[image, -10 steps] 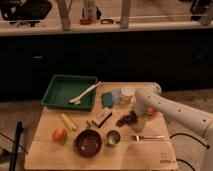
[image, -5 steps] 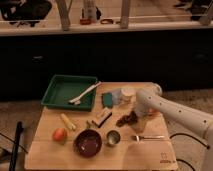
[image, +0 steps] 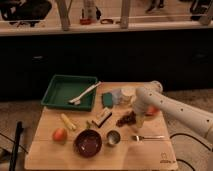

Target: Place grapes in purple bowl

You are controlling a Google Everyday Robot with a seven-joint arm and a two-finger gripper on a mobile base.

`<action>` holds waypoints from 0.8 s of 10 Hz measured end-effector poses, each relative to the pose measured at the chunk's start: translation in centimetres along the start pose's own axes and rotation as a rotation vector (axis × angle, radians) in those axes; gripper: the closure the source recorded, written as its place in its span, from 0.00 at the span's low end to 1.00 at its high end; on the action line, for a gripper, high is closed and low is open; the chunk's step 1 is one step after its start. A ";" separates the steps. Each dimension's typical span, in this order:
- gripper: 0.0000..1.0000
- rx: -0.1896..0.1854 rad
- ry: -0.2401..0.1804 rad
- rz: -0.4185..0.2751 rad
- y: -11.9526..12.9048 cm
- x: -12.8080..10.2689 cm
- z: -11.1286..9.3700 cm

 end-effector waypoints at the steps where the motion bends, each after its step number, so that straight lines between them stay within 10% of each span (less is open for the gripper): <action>1: 0.20 0.005 -0.012 -0.018 -0.2 -0.4 -0.2; 5: 0.20 -0.005 -0.048 -0.063 -0.9 -1.5 0.6; 8: 0.42 -0.016 -0.069 -0.069 -0.6 -1.4 1.6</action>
